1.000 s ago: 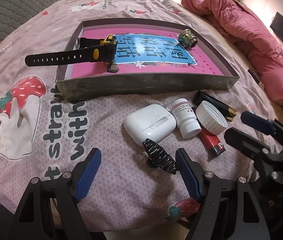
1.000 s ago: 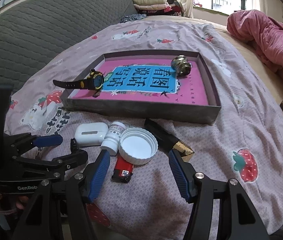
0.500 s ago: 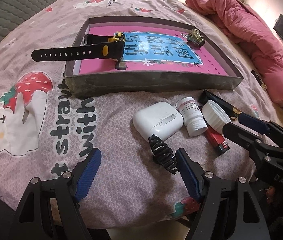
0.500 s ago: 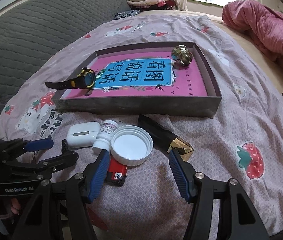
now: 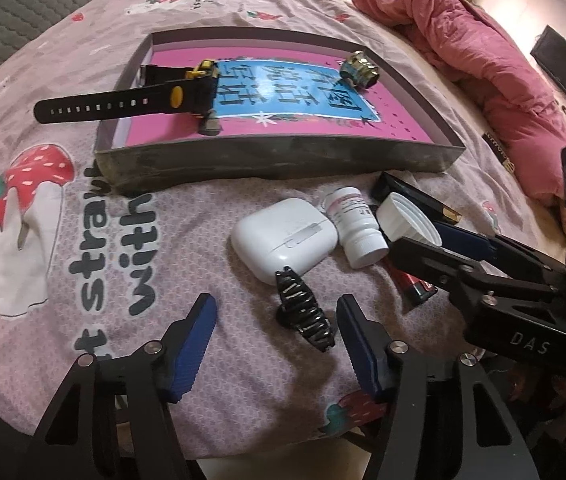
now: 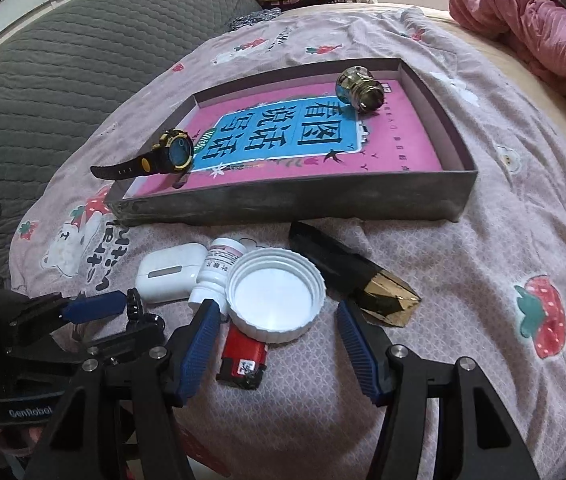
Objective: Organize rigid objects
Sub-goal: 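Close the left gripper on the black hair clip while the right gripper grasps the white screw cap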
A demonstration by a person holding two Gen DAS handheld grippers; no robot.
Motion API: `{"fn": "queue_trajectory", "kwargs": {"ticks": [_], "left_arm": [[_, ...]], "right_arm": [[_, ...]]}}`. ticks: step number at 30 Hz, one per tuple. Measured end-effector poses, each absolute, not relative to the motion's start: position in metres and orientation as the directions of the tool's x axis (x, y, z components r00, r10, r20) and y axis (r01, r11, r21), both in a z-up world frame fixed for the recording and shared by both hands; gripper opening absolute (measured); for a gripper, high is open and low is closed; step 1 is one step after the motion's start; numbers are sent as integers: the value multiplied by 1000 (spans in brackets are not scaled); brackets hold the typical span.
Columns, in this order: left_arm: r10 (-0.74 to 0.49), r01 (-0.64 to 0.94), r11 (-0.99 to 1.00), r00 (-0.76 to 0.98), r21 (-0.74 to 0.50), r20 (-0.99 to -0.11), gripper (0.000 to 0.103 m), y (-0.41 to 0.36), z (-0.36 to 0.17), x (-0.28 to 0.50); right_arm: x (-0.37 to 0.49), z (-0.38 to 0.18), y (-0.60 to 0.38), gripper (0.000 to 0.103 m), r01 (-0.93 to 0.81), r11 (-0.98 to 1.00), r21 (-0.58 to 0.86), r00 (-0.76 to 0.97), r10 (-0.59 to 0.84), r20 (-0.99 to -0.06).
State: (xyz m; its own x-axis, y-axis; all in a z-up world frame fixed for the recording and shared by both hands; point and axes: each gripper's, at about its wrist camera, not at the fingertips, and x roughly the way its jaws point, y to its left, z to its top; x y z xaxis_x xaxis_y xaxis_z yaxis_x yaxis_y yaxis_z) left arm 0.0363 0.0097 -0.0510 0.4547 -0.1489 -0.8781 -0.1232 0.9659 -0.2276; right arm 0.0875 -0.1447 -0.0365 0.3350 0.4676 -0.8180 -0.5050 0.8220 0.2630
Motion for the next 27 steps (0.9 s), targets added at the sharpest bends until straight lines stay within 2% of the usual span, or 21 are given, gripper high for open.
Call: {"fn": "queue_trajectory", "kwargs": {"ticks": [5,9,13,16,23,27], "left_arm": [[-154,-118,966,456,-231,-877,63,8,-52,38],[-162,-117,964,458,-240,-874,54,7,-52,40],[-175,-110,962,458,-251,-871,46,5,-52,42],[-189,-107,959,457,-264,-869,45,4,-54,44],[-210,-118,948,462,-294,-862,43,7,-56,45],[-197,-124,952,458,-281,-867,35,7,-57,45]], "right_arm": [[92,-38,-143,61,-506,815,282,328,484,-811],[94,-39,-144,60,-499,815,293,328,491,-807],[97,-38,-145,55,-496,815,300,330,496,-803],[98,-39,-145,51,-491,816,304,329,497,-803],[99,-39,-145,51,-495,812,308,330,504,-798],[98,-37,-145,51,-501,810,306,337,508,-793]]}}
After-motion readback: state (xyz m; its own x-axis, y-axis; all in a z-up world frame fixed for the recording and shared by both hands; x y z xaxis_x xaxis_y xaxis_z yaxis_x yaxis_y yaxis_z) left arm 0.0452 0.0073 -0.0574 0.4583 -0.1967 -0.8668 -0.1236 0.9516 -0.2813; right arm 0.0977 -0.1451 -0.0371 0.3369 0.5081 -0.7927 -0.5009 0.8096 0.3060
